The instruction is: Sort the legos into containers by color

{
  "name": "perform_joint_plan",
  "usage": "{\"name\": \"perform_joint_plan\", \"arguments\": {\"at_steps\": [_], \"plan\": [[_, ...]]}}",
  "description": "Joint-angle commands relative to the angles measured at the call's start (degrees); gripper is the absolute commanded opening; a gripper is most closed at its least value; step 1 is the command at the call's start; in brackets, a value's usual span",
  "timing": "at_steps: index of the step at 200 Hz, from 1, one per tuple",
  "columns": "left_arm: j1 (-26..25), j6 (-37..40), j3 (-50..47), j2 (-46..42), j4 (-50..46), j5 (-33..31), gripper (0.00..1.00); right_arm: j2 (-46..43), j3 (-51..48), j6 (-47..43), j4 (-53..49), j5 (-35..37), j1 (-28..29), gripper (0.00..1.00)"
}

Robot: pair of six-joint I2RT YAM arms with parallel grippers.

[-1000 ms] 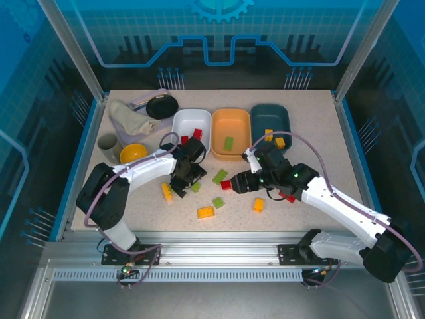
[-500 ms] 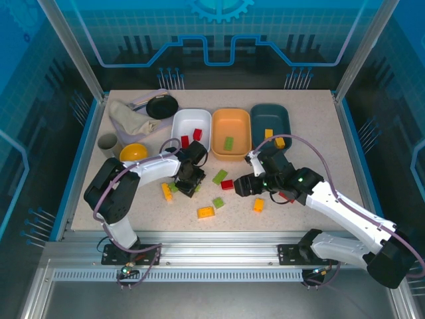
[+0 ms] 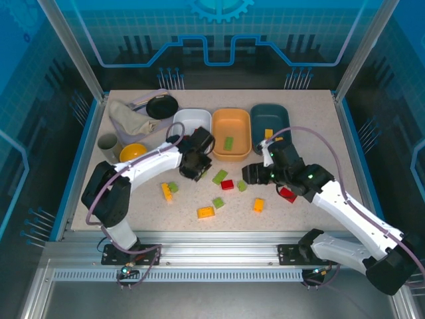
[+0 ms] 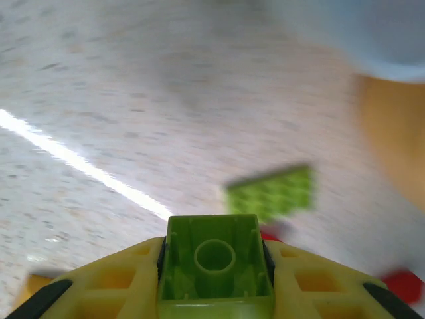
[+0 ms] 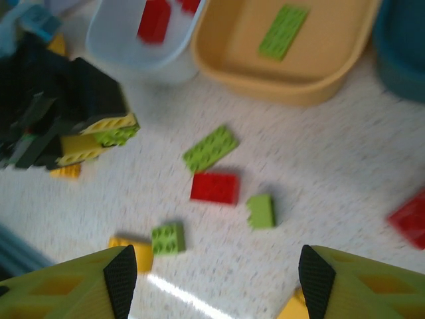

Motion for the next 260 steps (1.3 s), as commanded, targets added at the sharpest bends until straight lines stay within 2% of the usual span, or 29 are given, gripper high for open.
{"name": "perform_joint_plan", "arguments": {"at_steps": [1, 59, 100, 121, 143, 153, 169, 213, 235, 249, 260], "plan": [[-0.7, 10.8, 9.6, 4.3, -5.1, -2.7, 0.33, 0.6, 3.0, 4.8, 2.6, 3.5, -3.8, 0.68], [-0.6, 25.7, 34.1, 23.6, -2.2, 3.2, 0.37, 7.8, 8.3, 12.2, 6.2, -2.2, -13.5, 0.68], [0.2, 26.6, 46.5, 35.7, -3.6, 5.9, 0.39, 9.3, 9.5, 12.9, 4.8, -4.4, -15.7, 0.68], [1.1, 26.1, 49.4, 39.9, -3.6, 7.2, 0.41, 8.9, 8.7, 12.7, 4.0, -4.9, -16.4, 0.68], [1.9, 25.8, 50.5, 42.5, -2.1, 10.1, 0.47, 8.2, 7.7, 12.5, 3.7, -5.4, -16.9, 0.68], [2.1, 26.2, 51.8, 43.3, -2.7, 10.5, 0.53, 8.1, 7.5, 12.0, 3.4, -5.4, -17.0, 0.68], [2.1, 27.1, 53.7, 43.2, -3.7, 10.5, 0.62, 8.5, 7.8, 10.6, 2.7, -5.1, -17.1, 0.69], [2.2, 27.0, 54.4, 37.0, -6.6, 7.4, 0.70, 10.1, 8.2, 5.8, -2.5, -3.5, -16.1, 0.67], [2.2, 27.3, 50.0, 29.8, -6.7, 4.8, 0.73, 10.9, 8.4, 5.1, -8.6, -1.3, -13.9, 0.67], [2.1, 28.8, 45.1, 24.3, -6.4, 3.6, 0.75, 12.7, 8.8, 7.9, -15.5, 0.5, -12.3, 0.68], [2.0, 31.3, 39.3, 18.8, -4.2, 4.0, 0.77, 14.7, 7.8, 11.1, -20.4, -0.8, -11.9, 0.70]]}}
